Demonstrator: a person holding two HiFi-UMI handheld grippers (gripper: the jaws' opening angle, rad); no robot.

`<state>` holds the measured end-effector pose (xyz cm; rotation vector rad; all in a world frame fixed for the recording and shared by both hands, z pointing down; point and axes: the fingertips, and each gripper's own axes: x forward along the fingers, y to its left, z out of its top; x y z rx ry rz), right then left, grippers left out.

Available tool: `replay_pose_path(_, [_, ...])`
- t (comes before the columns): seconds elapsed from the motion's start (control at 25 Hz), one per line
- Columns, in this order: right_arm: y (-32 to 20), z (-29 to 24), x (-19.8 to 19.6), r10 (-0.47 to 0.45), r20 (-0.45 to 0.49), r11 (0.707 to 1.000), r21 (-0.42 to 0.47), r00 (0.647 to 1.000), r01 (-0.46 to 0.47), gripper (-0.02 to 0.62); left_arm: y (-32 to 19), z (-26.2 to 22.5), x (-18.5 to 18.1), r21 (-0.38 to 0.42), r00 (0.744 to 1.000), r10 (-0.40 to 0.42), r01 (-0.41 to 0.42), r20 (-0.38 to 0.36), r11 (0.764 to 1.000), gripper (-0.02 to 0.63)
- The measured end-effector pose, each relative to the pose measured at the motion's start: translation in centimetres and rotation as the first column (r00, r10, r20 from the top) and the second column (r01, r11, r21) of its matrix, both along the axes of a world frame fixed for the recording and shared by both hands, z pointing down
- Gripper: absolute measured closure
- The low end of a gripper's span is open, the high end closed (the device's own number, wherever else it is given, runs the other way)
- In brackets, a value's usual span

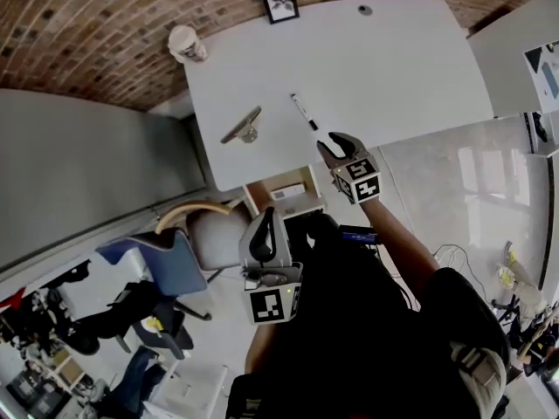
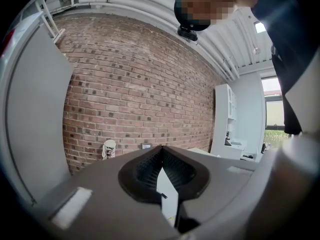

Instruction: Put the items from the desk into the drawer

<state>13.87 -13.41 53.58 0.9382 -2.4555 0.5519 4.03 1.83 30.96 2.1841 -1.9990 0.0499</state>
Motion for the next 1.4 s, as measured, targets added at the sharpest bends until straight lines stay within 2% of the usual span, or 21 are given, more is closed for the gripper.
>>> replay_pose_path(0.52, [-4.0, 11.2, -1.2, -0.016, -0.162, 0.989, -0.148, 0.987, -0.008, 0.446, -3.3, 1.0, -0.6, -0.014, 1.000, 0.015, -0.015, -0.023, 1.000, 0.591])
replay_pose_path(0.64, [-4.8, 12.7, -2.1, -0.018, -0.173, 0.985, -0.170, 0.985, -0.012, 0.446, -3.6, 1.3, -1.2, -0.006, 1.000, 0.008, -0.008, -0.025, 1.000, 0.591])
replay_pose_path(0.84, [-4.9, 15.9, -2.3, -0.015, -0.234, 0.977, -0.212, 0.972, -0.036, 0.446, -3.2, 2.1, -2.4, -0.038, 0.999, -0.003, 0.002, -0.039, 0.999, 0.591])
replay_pose_path(1.04, [-5.1, 17.5, -1.8, 0.006, -0.293, 0.975, -0.211, 0.956, -0.071, 0.452, -2.9, 2.6, -3.7, -0.047, 0.999, 0.002, -0.005, -0.048, 0.999, 0.591])
replay_pose_path(1.08, [-5.2, 17.6, -1.8, 0.016, -0.300, 0.976, -0.203, 0.954, -0.080, 0.476, -2.9, 2.7, -3.9, -0.048, 0.999, 0.004, -0.007, -0.051, 0.999, 0.591])
replay_pose_path(1.24, [-5.2, 17.6, -1.6, 0.031, -0.315, 0.978, -0.186, 0.948, -0.094, 0.483, -2.4, 3.1, -4.7, -0.046, 0.998, 0.012, -0.015, -0.061, 0.999, 0.591])
replay_pose_path(1.32, [-5.2, 17.6, -1.6, 0.033, -0.335, 0.981, -0.171, 0.942, -0.096, 0.522, -2.1, 3.1, -5.1, -0.045, 0.998, 0.016, -0.019, -0.065, 0.999, 0.591])
replay_pose_path(1.4, [-5.2, 17.6, -1.4, 0.045, -0.354, 0.981, -0.159, 0.934, -0.107, 0.523, -1.9, 3.0, -5.6, -0.038, 0.997, 0.019, -0.022, -0.070, 0.999, 0.591])
